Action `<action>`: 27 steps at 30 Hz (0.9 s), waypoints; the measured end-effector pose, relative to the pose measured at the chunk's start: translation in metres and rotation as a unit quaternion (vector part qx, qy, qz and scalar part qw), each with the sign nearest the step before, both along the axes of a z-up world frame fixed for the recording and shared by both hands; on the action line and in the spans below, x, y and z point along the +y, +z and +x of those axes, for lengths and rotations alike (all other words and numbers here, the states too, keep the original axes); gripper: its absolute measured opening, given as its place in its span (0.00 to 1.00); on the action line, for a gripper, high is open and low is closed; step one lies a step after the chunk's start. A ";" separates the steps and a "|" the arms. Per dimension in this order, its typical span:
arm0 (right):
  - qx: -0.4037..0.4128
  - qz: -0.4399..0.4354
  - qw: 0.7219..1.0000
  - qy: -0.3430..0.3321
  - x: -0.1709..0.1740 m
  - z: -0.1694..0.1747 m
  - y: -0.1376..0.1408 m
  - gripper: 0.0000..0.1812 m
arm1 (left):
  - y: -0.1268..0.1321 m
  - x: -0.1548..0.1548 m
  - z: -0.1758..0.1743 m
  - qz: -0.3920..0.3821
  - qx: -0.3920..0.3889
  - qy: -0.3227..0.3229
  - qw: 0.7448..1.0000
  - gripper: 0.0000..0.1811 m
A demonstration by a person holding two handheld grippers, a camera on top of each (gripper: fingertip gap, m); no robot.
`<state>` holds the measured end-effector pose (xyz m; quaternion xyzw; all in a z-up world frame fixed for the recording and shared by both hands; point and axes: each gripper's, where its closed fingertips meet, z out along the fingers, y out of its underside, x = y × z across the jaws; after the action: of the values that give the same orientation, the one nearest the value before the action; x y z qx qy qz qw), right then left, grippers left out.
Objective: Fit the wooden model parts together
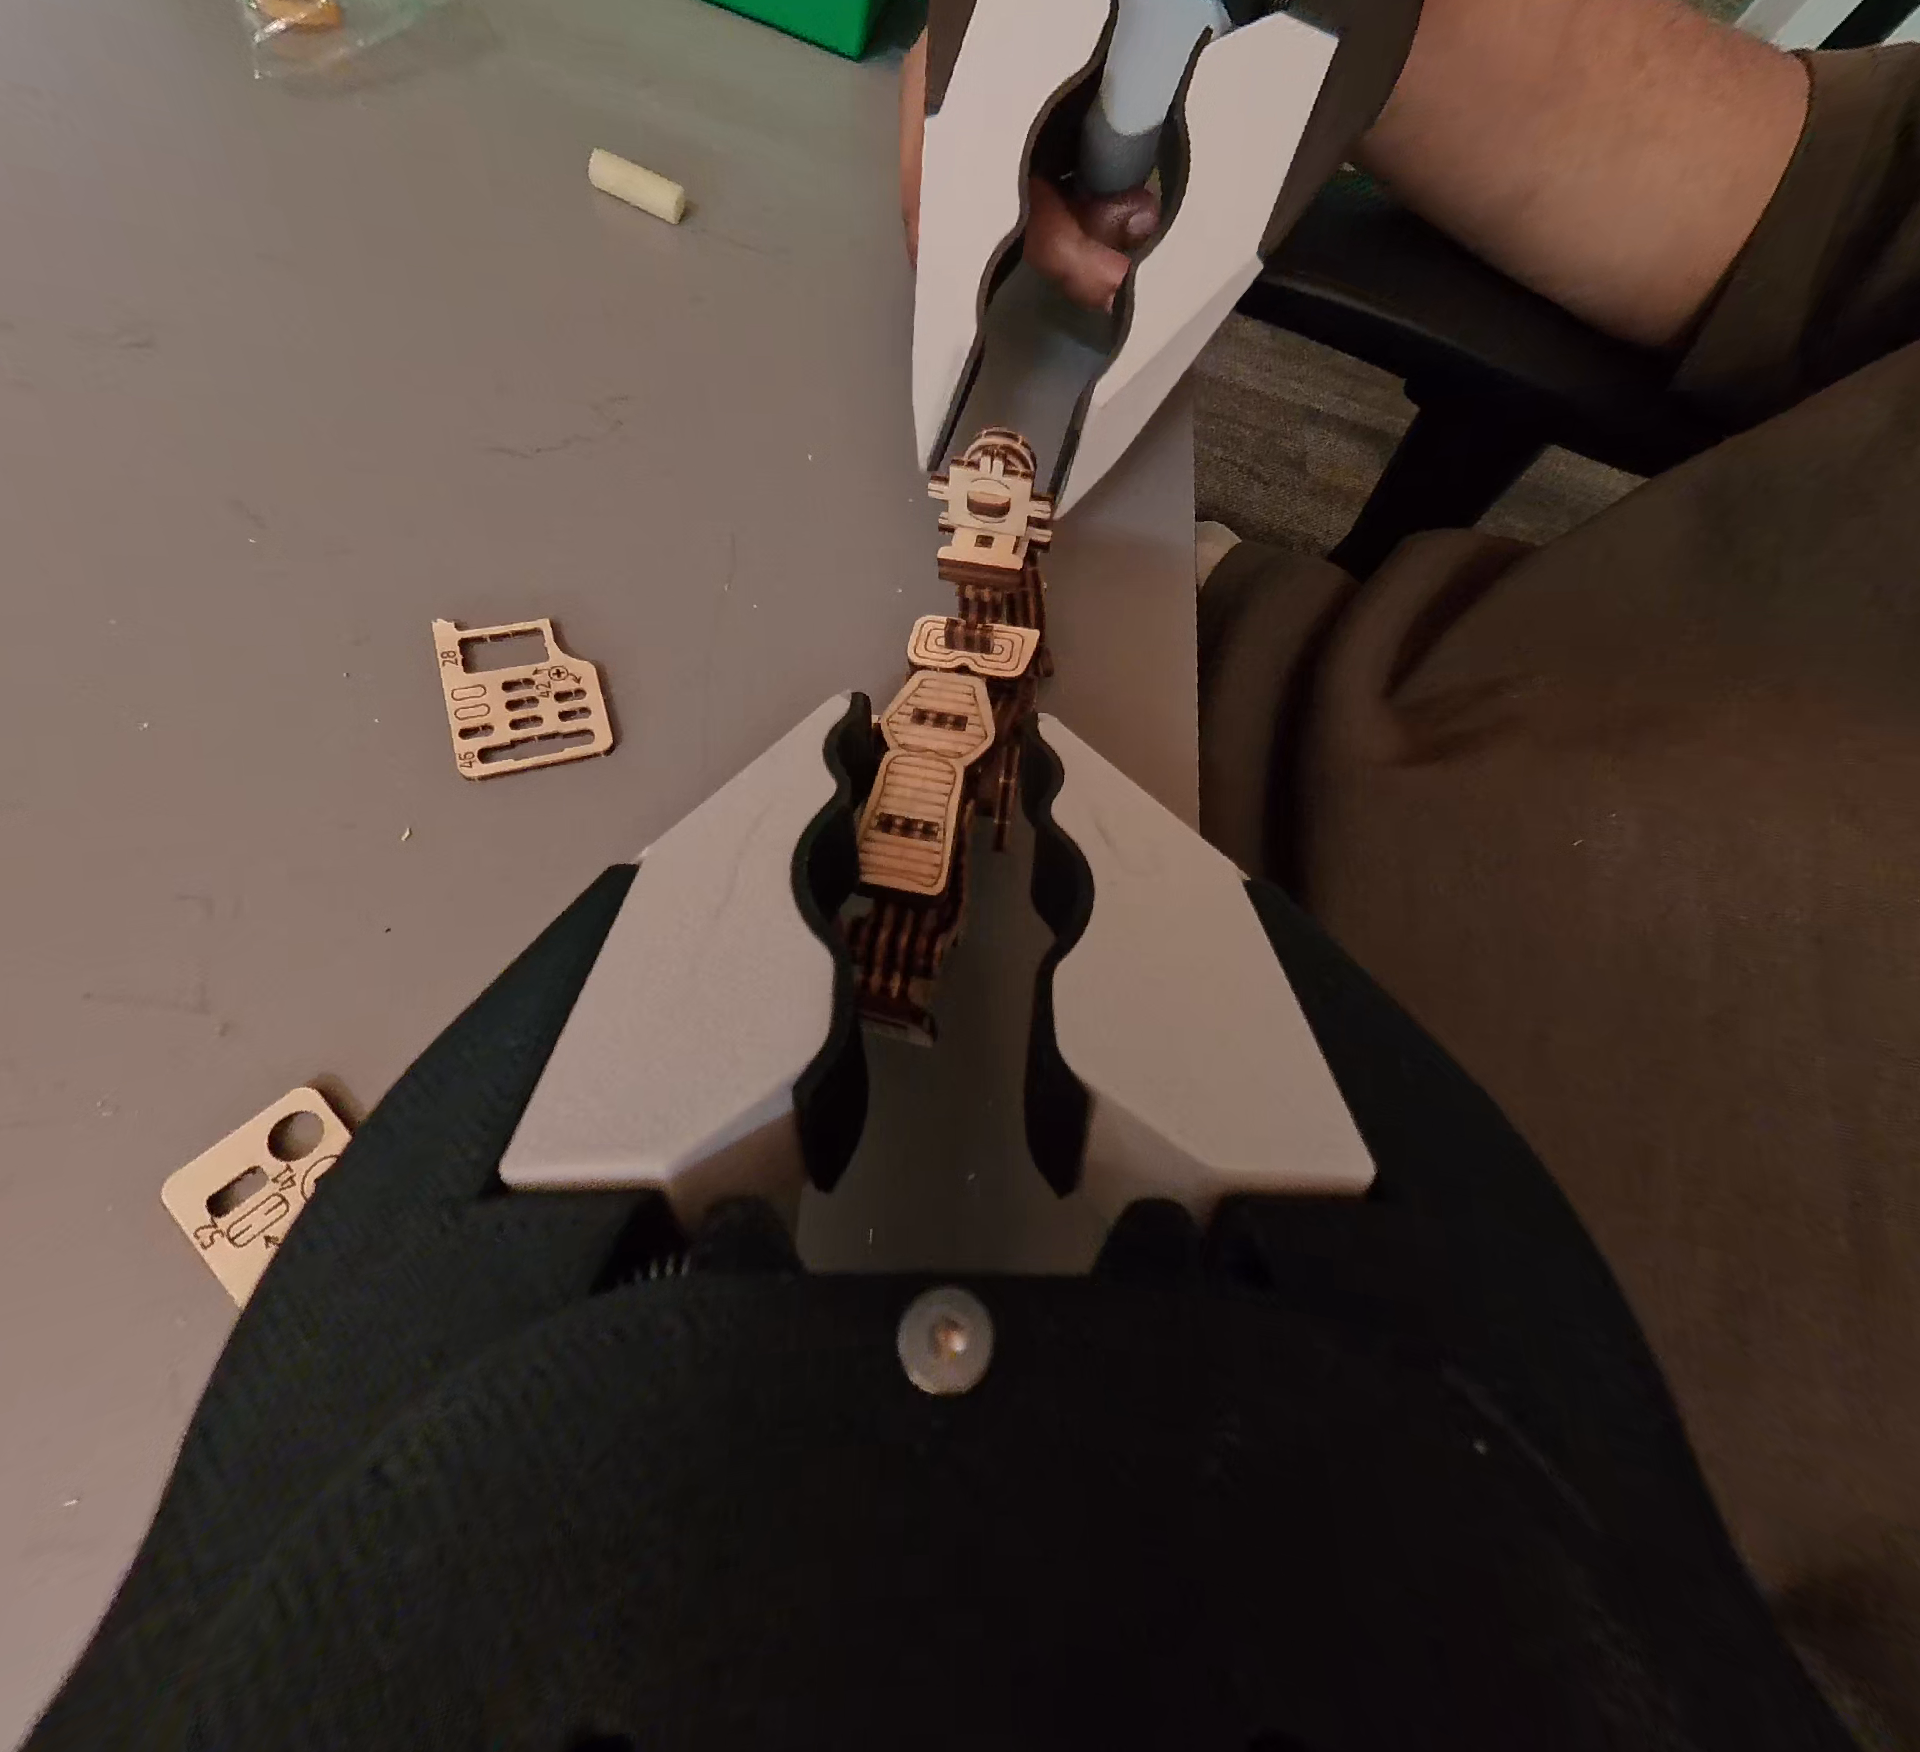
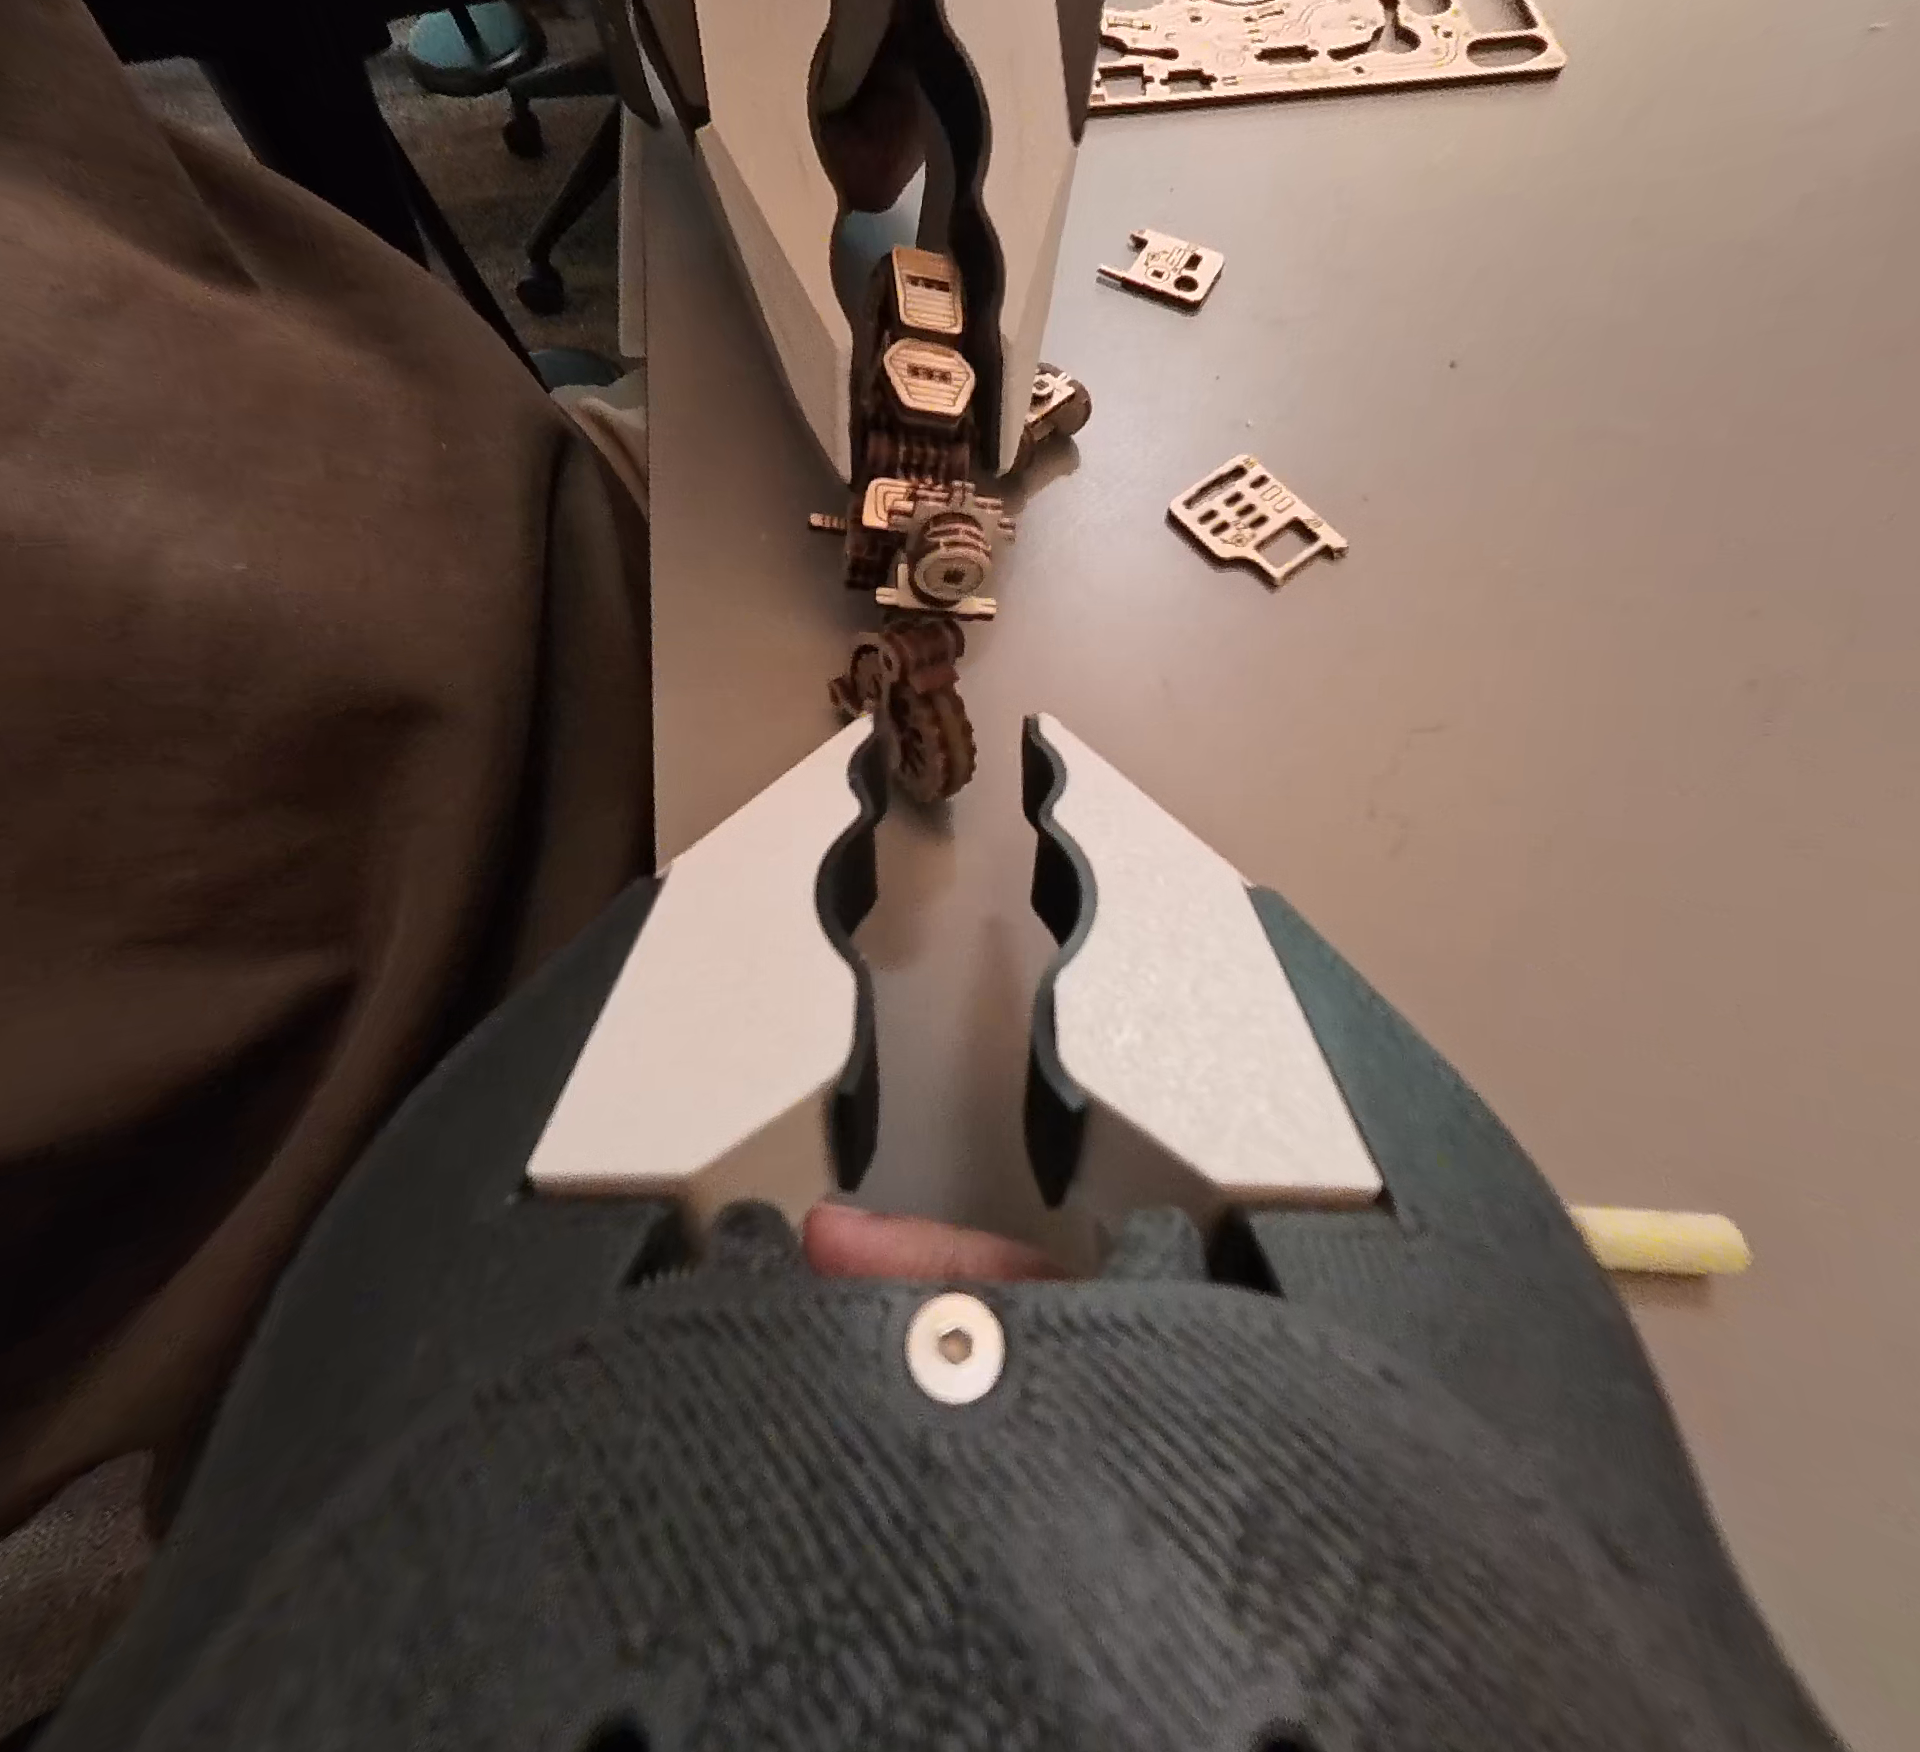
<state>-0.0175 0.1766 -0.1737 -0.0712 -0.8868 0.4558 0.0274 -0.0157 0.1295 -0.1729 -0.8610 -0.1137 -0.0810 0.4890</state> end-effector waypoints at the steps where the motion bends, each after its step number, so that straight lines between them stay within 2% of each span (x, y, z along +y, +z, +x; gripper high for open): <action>1: 0.001 0.003 1.000 0.000 -0.001 0.000 -0.002 0.13 | 0.000 0.000 0.000 -0.001 0.001 0.000 1.000 0.15; 10: -0.002 -0.011 1.000 0.010 -0.012 0.001 0.007 0.15 | 0.000 0.000 0.000 0.000 -0.002 0.000 1.000 0.15; 16: -0.006 -0.008 1.000 0.017 -0.015 0.001 0.003 0.11 | 0.000 0.000 0.000 0.001 -0.002 0.000 1.000 0.15; 19: 0.003 -0.005 1.000 0.011 -0.012 -0.001 0.003 0.07 | 0.000 0.000 0.000 0.002 -0.002 0.001 1.000 0.15; 27: -0.004 0.012 1.000 -0.007 0.006 -0.001 0.002 0.07 | 0.001 -0.001 -0.001 0.006 -0.002 0.004 1.000 0.15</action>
<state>-0.0182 0.1824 -0.1713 -0.0788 -0.8918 0.4447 0.0282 -0.0171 0.1290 -0.1715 -0.8572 -0.1174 -0.0811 0.4948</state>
